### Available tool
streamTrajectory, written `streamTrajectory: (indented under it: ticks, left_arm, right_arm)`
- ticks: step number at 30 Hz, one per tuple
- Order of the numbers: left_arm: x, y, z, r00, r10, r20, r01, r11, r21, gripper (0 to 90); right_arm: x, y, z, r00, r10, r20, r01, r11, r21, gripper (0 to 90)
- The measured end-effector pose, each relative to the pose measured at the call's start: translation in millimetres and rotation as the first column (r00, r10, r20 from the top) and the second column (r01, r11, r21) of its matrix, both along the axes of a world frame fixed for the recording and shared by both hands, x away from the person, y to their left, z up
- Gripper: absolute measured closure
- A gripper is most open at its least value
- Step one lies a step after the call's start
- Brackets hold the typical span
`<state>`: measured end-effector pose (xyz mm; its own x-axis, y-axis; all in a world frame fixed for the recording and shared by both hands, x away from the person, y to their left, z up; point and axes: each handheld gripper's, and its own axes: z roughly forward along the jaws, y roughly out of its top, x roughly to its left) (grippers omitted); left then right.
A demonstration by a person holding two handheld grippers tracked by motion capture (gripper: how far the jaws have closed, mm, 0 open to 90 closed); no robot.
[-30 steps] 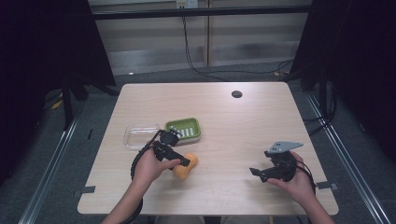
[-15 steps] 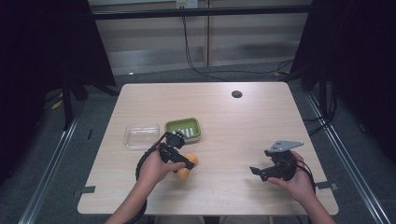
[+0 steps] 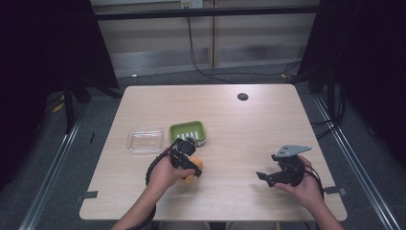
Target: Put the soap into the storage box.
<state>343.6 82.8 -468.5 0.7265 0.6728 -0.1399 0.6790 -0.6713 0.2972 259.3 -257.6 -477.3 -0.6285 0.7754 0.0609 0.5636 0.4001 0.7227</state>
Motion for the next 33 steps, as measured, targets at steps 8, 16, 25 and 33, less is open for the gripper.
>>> streamTrajectory:
  ticks: [8,16,25,33]
  left_arm:
    - [-2.3,-6.0,-3.0,0.9993,-0.016,0.033,0.014,0.9992,0.038,34.8]
    - [-3.5,-8.0,-1.8,0.998,-0.031,0.055,0.025,0.9954,0.093,47.0]
    - [-0.3,-1.0,7.0,0.9947,-0.096,0.038,0.092,0.9905,0.102,48.9]
    - [4.1,10.1,20.5,0.9893,-0.134,0.058,0.13,0.9893,0.065,49.4]
  right_arm:
    - [-0.5,-0.4,0.1,1.0,-0.001,0.002,0.001,1.0,-0.007,9.1]
    - [-0.9,-0.9,0.1,1.0,-0.002,0.002,0.002,1.0,-0.01,9.1]
    - [-0.9,-2.8,0.6,1.0,-0.007,0.002,0.007,1.0,-0.004,9.1]
    - [-1.0,-3.9,1.1,0.9999,-0.014,0.002,0.014,1.0,-0.002,9.1]
